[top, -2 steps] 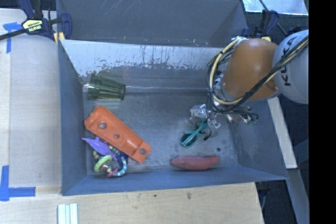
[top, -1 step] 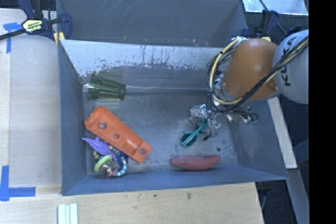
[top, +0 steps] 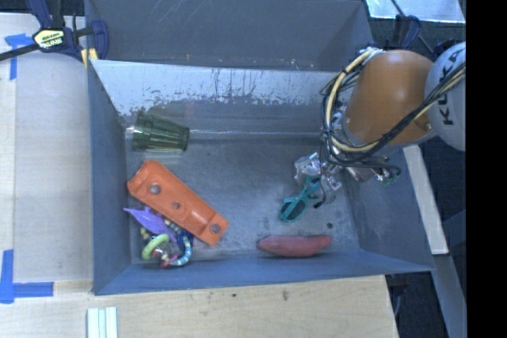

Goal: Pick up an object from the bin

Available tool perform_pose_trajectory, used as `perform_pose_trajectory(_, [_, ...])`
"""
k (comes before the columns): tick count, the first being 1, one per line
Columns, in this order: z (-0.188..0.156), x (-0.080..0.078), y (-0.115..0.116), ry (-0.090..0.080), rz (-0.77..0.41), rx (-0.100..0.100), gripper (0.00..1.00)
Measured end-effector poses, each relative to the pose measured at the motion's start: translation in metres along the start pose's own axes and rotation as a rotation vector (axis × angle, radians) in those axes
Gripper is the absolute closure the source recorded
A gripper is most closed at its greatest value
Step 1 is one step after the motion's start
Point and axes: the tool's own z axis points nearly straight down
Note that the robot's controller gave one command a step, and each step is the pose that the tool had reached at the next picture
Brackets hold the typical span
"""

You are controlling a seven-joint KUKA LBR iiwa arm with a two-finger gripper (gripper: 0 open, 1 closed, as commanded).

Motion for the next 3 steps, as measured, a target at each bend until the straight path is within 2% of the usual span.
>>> perform_pose_trajectory(1, [-0.009,-0.003,-0.004,-0.008,0.002,0.006,1.00])
perform_pose_trajectory(2, [-0.004,-0.002,-0.003,-0.005,0.003,0.004,1.00])
perform_pose_trajectory(3, [-0.040,-0.004,0.012,-0.008,-0.123,0.008,1.00])
